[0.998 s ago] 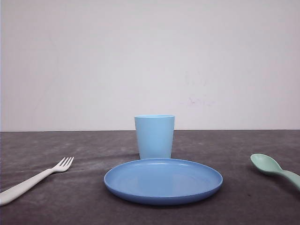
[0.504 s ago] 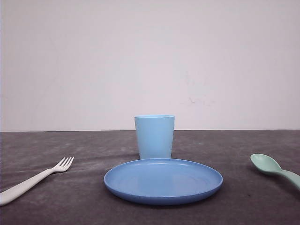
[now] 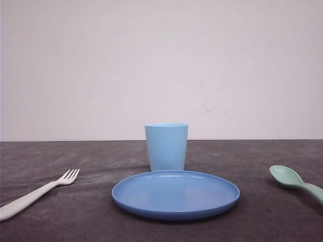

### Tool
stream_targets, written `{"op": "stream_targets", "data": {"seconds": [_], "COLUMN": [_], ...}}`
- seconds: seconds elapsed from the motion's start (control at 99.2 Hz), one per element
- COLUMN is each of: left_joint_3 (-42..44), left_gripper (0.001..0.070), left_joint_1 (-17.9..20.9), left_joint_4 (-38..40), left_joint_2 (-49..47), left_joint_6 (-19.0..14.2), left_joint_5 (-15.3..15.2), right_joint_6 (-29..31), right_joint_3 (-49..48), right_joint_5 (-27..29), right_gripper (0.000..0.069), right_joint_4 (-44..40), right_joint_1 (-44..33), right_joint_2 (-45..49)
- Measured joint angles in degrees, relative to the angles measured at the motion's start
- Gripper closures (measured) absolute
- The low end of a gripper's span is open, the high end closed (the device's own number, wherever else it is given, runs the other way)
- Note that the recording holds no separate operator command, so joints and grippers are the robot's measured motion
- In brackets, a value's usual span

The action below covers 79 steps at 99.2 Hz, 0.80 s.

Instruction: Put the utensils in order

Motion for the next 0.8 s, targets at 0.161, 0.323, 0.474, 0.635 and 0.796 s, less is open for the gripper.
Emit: {"op": "stream_targets", "data": {"seconds": [0.161,0.323,0.474,0.635,0.796], "left_joint_3": [0.0,0.0,-0.1,-0.4,-0.7], "left_gripper": [0.0685,0.0685,0.0685,0.0685,0.0685], "left_joint_1": [0.0,0.0,0.0,0.0,0.0], "left_joint_4": [0.0,0.1,0.4,1.3,2.3], "left_joint_2": [0.0,0.0,0.0,0.0,0.0], "left_joint_6": [0.0,0.0,-4.9,-10.4,-14.5], "left_joint_5": [0.0,0.0,1.5,1.5,2.6], "right_joint_6": [0.0,0.1,4.1,11.4,14.5], "right_joint_3": [0.0,0.0,0.0,0.0,0.0], "right_joint_5": [0.0,-0.1,-2.4,-5.1,-6.3], "right_gripper": [0.0686,0.0686,0.0686,0.0686,0.0686], "right_joint_4": [0.0,0.1,1.0,0.9,1.9], "right_joint_1": [0.0,0.0,0.0,0.0,0.0], "right_joint_2": [0.0,0.0,0.0,0.0,0.0]}}
